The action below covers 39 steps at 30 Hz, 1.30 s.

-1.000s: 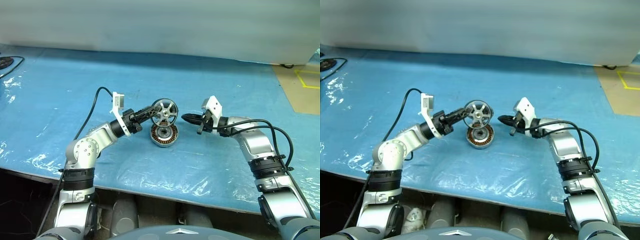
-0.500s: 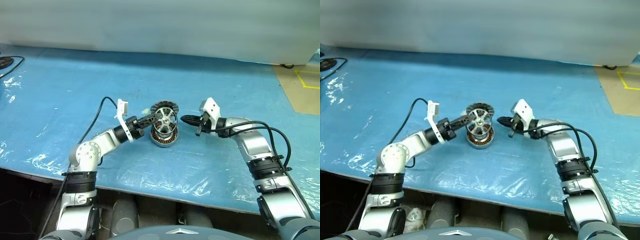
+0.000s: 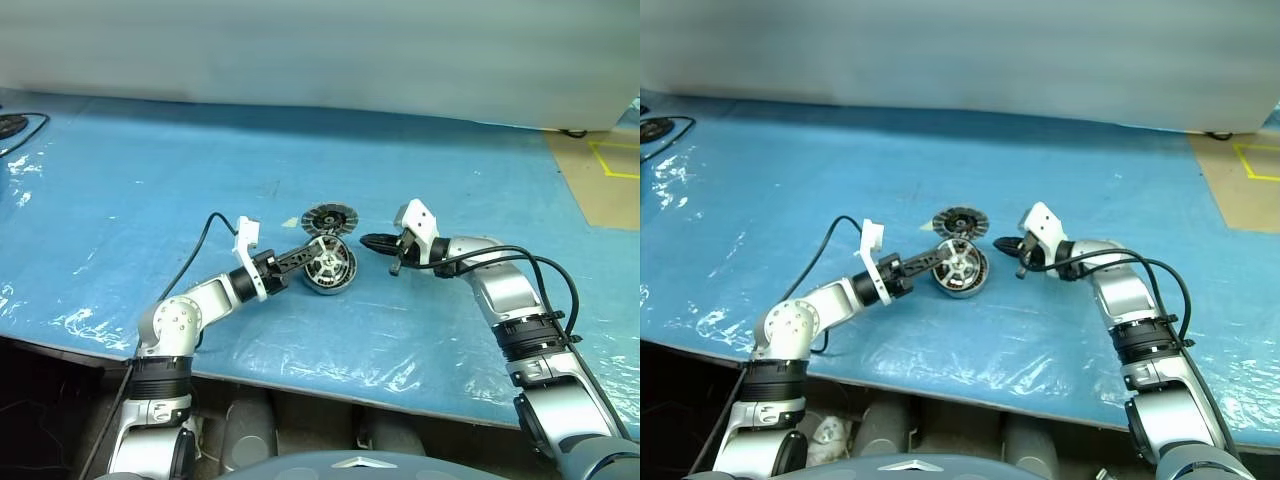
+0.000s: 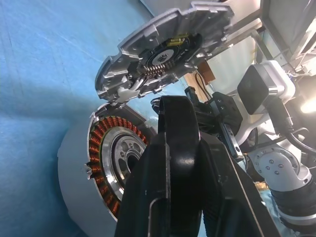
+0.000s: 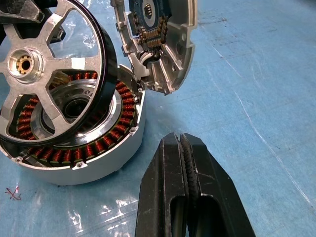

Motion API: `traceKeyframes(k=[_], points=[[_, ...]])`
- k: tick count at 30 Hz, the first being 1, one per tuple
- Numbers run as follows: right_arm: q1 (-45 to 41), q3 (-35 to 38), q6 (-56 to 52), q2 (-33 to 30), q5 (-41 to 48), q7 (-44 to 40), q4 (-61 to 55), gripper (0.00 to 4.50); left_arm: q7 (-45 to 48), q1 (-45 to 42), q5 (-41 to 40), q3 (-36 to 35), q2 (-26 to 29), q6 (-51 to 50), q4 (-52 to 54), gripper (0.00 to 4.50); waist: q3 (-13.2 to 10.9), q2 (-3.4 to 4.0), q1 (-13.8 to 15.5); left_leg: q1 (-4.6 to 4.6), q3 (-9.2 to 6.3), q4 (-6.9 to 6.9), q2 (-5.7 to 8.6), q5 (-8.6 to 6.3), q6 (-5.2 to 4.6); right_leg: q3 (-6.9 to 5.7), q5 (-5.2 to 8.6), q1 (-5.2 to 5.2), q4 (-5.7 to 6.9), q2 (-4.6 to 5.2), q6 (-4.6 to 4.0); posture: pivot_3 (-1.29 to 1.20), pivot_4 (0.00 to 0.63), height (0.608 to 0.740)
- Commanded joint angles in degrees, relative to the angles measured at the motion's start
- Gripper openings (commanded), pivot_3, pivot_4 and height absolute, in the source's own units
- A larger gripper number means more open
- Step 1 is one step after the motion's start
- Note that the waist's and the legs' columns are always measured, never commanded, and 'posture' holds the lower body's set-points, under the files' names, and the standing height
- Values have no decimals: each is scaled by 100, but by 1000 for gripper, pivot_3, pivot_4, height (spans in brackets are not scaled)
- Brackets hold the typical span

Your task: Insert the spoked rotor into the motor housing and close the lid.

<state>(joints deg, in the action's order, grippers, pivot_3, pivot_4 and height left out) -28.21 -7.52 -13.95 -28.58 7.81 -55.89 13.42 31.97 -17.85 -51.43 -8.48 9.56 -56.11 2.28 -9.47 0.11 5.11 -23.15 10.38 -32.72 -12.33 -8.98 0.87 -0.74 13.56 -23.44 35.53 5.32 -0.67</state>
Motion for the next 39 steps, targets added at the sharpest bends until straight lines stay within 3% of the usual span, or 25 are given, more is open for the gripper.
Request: traceKeyframes(k=[1,10,27,35,39], points=[[-92,-5,139,-21,-36,15,-9,0,-42,2,-129,-64,-117,36,34,415,0,0,-1,0,0,0,1,0,0,0,0,1,0,0,0,0,150,740],[-74,-44,206,6,-85,28,29,0,84,-6,-473,-57,-36,-483,-76,415,0,0,0,-2,0,5,1,-1,-1,-1,0,0,-8,-1,0,0,150,740],[-112,-102,352,55,-181,26,160,0,177,60,246,297,13,210,-431,415,0,0,-1,0,-1,8,2,-1,-2,-2,0,6,-14,0,0,0,150,740],[-158,-107,417,80,-212,10,227,0,63,-97,549,250,173,375,-470,3058,0,0,-6,4,-3,8,2,-2,-3,-3,0,10,-14,1,1,0,150,740],[-176,-136,458,98,-236,4,267,0,180,-130,741,365,415,384,-410,3058,0,0,-23,4,-3,8,1,-2,-3,-3,0,10,-14,0,1,0,150,740]])
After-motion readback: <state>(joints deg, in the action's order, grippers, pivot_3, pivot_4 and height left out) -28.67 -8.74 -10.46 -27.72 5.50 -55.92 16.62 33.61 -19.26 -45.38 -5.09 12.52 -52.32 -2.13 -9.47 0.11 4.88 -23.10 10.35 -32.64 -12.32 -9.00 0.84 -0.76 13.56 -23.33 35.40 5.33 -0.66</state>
